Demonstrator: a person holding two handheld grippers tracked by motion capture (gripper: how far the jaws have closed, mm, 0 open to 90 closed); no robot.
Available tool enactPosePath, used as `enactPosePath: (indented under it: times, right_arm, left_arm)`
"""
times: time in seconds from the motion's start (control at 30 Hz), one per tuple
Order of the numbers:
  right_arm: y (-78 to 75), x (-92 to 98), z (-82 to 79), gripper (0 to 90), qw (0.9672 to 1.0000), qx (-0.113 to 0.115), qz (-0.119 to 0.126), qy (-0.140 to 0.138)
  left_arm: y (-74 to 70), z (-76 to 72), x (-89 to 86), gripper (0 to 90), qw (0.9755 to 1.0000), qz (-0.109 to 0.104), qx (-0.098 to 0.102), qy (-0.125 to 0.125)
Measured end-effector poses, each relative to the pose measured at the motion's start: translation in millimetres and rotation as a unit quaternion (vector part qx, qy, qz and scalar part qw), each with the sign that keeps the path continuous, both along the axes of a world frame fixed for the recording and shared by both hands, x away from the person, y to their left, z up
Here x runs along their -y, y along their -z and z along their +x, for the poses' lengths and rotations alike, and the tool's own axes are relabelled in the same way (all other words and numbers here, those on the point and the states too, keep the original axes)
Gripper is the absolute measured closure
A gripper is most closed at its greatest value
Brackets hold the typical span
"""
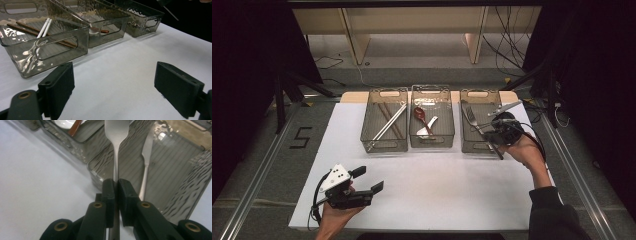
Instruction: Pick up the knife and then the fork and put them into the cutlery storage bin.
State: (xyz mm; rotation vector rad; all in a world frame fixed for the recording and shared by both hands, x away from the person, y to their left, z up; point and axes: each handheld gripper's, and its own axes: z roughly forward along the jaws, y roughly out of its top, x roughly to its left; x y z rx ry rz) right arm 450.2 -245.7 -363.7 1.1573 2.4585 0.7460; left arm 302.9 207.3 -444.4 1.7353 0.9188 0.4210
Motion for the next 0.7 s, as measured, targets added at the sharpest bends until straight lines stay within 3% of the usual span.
enactPosePath:
  times: [0.4,0.7]
  right_arm:
    - [-11.3,-2.4,34.6,84.2,0.9997,0.014,-0.009,0.017]
    - [-13.5,-4.0,50.9,84.2,0.9992,0.018,-0.018,0.030]
  left_arm:
    - [0.2,0.3,-0.2,15.9,1.0000,0.000,0.000,0.001]
    - [0.1,0.4,-0.1,15.9,1.0000,0.000,0.000,0.001]
